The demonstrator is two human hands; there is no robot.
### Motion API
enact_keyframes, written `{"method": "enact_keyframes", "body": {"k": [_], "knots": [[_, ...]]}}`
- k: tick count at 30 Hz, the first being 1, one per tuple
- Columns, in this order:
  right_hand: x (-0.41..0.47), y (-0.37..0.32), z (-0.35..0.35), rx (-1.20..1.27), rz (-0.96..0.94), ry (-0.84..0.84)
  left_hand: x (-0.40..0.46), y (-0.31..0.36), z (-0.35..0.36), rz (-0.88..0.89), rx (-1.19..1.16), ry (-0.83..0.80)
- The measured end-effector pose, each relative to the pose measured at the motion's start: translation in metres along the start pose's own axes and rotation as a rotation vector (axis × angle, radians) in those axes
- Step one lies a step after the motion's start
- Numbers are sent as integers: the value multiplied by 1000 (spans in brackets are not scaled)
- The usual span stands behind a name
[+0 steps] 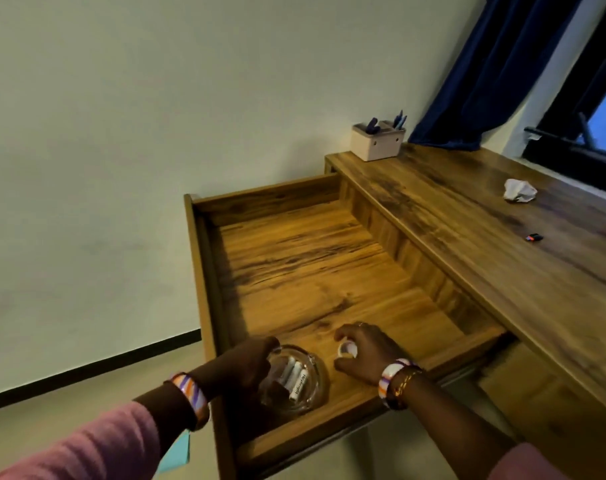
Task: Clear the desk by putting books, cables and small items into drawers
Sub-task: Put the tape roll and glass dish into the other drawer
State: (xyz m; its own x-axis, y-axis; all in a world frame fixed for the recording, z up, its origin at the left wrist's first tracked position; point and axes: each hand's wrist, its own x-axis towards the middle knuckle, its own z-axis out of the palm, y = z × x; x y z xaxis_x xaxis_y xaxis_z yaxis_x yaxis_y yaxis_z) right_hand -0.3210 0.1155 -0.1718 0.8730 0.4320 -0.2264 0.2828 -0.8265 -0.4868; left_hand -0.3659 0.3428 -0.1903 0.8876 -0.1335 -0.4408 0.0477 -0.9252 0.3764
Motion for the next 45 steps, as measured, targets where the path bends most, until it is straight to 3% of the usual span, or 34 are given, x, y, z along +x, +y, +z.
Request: {"method": "enact_keyframes", "body": {"k": [4,9,17,29,34,42,45], "knots": [[4,-20,24,-38,72,-159,-7,2,11,-9,155,-60],[7,-17,23,-17,103,-268,-12,7,15,-16,330,-22],[8,-20,25,-17,78,-348,-15,6,26,-50,453,54],[14,-13,28,-19,40,-429,-12,17,17,-101,572,-54],[9,-7,15,25,1,-192,11,54,-24,-13,784,-94],[-15,73,-90,-155,-56,271,92,201,-93,354,633,84],[-29,134,-125,-169,39,497,129,262,-95,480,514,164]]}}
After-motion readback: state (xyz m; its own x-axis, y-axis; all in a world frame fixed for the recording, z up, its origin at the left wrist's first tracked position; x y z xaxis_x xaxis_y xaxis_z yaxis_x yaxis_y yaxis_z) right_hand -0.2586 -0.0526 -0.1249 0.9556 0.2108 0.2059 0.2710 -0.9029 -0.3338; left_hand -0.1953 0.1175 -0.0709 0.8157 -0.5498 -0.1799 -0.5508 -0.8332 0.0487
